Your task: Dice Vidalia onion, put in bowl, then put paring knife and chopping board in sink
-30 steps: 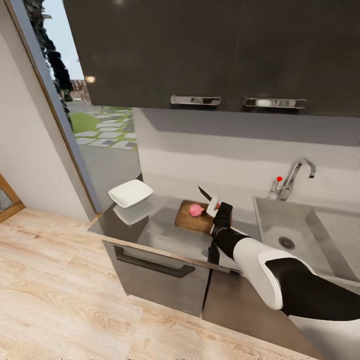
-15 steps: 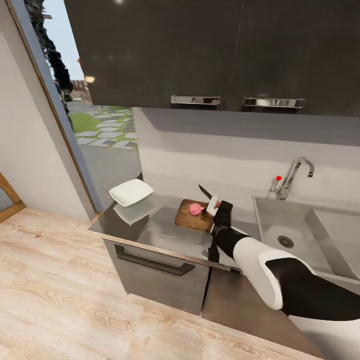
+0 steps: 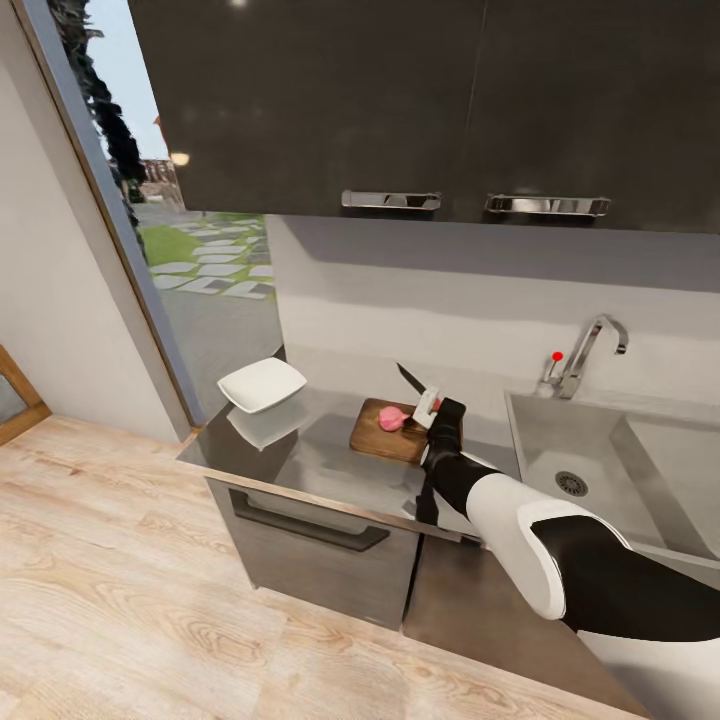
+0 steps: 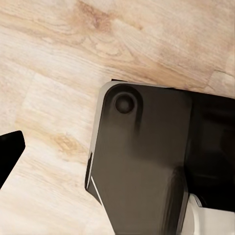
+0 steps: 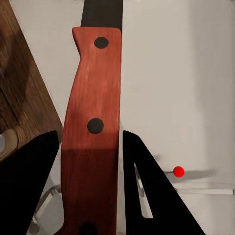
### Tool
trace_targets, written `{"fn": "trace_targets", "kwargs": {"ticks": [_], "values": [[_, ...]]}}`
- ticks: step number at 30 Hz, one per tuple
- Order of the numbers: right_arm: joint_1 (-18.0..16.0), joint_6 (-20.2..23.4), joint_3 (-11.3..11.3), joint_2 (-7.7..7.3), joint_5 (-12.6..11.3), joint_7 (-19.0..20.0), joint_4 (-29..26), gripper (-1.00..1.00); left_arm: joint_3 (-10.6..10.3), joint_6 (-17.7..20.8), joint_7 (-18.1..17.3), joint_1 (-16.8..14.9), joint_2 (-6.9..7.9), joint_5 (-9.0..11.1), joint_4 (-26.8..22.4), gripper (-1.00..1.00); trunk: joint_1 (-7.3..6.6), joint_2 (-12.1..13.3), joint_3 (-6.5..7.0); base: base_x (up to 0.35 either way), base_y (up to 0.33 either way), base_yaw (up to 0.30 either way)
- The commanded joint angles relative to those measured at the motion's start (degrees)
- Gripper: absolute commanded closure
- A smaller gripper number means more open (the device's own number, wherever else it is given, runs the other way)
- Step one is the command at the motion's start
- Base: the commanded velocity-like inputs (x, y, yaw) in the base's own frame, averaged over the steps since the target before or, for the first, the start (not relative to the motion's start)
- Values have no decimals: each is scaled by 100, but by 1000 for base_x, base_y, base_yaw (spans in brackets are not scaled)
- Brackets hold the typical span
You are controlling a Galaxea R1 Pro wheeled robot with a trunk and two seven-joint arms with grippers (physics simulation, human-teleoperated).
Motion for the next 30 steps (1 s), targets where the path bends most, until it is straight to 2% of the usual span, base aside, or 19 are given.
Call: {"fn": "trace_targets", "kwargs": {"ticks": [1, 7, 20, 30], "values": [[-6, 34, 38, 2, 15, -5, 5, 100, 6, -1, -35, 2, 0, 52, -4, -100, 4, -11, -11, 0, 0, 0], [-6, -164, 36, 2, 9, 19, 23, 100, 6, -3, -41, 2, 0, 54, 10, -100, 4, -11, -11, -12, 5, 0], [-6, -193, 39, 2, 11, 7, 21, 100, 6, -3, -45, 0, 0, 49, 13, -100, 4, -11, -11, -185, 166, 0], [-6, -186, 39, 2, 9, 22, 22, 100, 6, 1, -37, 1, 2, 54, 14, -100, 4, -11, -11, -23, 20, 0]]}}
